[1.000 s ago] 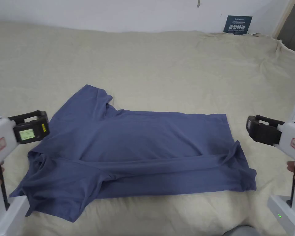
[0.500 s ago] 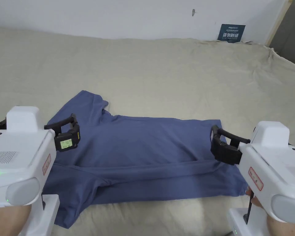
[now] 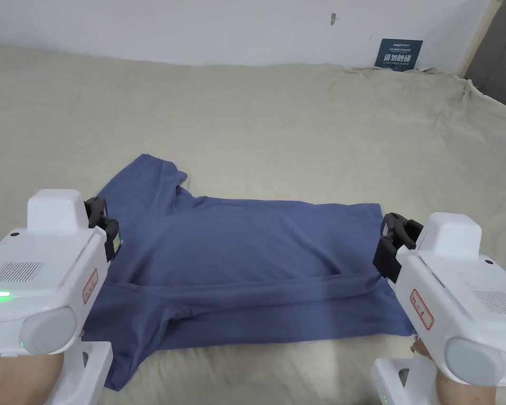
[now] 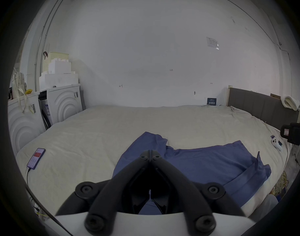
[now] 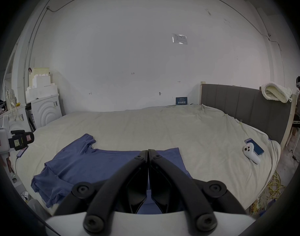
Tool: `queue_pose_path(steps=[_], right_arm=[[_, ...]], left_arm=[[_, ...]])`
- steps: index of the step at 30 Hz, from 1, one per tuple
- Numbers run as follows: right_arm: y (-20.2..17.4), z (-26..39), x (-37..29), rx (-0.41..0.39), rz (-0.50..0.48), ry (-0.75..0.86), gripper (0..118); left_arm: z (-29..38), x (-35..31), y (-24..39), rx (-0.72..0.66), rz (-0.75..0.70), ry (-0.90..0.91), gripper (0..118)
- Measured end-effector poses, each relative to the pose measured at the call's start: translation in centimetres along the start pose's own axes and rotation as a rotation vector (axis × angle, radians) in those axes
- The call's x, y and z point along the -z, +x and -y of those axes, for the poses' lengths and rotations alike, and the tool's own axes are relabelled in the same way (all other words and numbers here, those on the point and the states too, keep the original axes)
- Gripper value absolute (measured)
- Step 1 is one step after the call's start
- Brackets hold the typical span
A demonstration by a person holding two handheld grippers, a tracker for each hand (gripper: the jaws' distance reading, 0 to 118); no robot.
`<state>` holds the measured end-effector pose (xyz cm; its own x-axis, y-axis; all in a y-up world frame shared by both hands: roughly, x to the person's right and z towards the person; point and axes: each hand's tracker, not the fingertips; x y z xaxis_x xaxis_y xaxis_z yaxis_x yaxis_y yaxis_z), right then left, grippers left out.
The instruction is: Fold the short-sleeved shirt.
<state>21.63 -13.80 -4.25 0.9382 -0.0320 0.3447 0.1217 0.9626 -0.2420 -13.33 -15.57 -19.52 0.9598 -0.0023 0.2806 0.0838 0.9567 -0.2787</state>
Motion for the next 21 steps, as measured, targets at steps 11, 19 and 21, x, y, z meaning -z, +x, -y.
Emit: queue_pose_path(steps=[11, 19, 21], right_arm=[[0.8, -0.7, 1.2, 0.027, 0.014, 0.006, 0], [0.5, -1.6, 2.6, 0.038, 0.014, 0.001, 0], [0.7, -1.6, 3.2, 0.038, 0.013, -0.002, 0]], left_arm=[[-0.5, 1.4, 0.1, -0.025, 0.017, -0.021, 0], [-3.7, 6.5, -0.7, -0.037, 0.062, -0.072, 0], [-4.7, 8.6, -1.1, -0.04, 0.065, -0.104, 0]])
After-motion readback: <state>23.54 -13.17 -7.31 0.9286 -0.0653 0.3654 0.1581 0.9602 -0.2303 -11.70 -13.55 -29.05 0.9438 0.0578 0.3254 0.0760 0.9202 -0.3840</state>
